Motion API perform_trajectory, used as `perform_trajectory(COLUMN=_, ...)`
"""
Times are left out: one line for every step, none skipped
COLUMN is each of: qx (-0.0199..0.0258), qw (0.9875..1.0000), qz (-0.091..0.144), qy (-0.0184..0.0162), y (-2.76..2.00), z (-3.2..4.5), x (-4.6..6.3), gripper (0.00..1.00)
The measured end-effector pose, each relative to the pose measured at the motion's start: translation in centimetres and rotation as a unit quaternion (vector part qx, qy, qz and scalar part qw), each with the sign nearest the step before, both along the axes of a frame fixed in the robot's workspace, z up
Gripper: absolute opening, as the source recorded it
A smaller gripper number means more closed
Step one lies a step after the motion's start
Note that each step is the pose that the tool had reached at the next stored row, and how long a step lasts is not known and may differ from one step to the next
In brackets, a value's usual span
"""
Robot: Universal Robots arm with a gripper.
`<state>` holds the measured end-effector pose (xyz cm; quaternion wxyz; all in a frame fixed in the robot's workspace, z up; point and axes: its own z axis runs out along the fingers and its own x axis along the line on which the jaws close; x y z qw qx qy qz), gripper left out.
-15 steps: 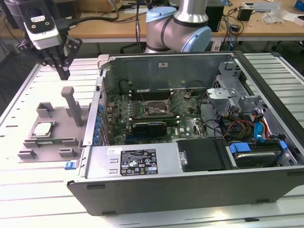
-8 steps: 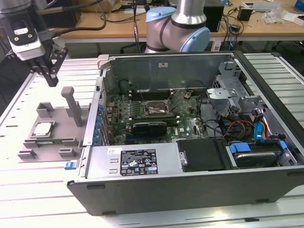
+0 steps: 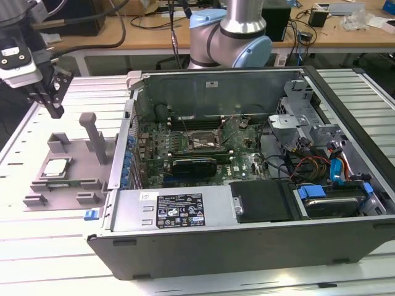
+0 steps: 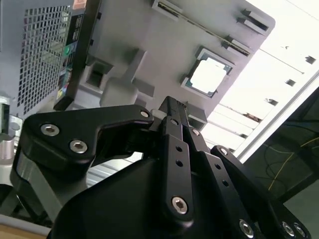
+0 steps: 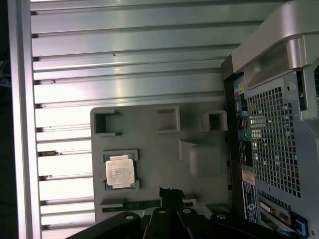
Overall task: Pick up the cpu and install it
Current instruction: 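Reach for the cpu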
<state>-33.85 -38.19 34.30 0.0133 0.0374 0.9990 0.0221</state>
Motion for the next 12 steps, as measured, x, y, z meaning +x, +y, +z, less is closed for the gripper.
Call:
perform_trajectory(qx=0.0000, qw=1.0000, qz=0.000, qy=0.0000, y=0.00, z=-0.13, x=-0.2, gripper=0.11)
perform_trajectory(qx=0.0001, qw=1.0000, qz=0.000, qy=-0.0001, y=0.00, z=-0.35, x=-0.4, gripper=0.11)
perform_trajectory(qx=0.0000, qw=1.0000, qz=0.000, qy=0.0000, y=0.00, z=-0.51, x=-0.6, gripper=0.11)
perform_trajectory(qx=0.0000, qw=1.0000, qz=0.000, qy=0.0000, y=0.00, z=-0.61, x=-0.7, gripper=0.11)
perform_trajectory(qx=-0.0001, qw=1.0000, qz=0.000, qy=0.0001, y=-0.01, z=-0.79, x=-0.8, gripper=0.11)
perform_trajectory(qx=0.0000, qw=1.0000, qz=0.000, qy=0.0001, y=0.00, z=-0.94, x=-1.0, gripper=0.11)
perform_trajectory(qx=0.0000, qw=1.0000, qz=0.000, qy=0.0000, y=0.00, z=-1.05, x=-1.1, gripper=0.11)
perform_trajectory(qx=0.0000, qw=1.0000, qz=0.000, qy=0.0000, y=0.00, z=-1.26, x=-1.3, gripper=0.11)
perform_trajectory(qx=0.0000, qw=1.0000, qz=0.000, qy=0.0000, y=0.00, z=-1.52, x=-1.5, gripper=0.11)
perform_trajectory(qx=0.0000, qw=1.0000, qz=0.000, qy=0.0000, y=0.00, z=-1.70, x=-1.6, gripper=0.11)
perform_trajectory(qx=0.0000, qw=1.0000, qz=0.000, qy=0.0000, y=-0.01, z=-1.77, x=-1.7, gripper=0.11)
perform_trajectory(qx=-0.0001, qw=1.0000, qz=0.000, qy=0.0001, y=-0.01, z=-1.77, x=-1.7, gripper=0.11)
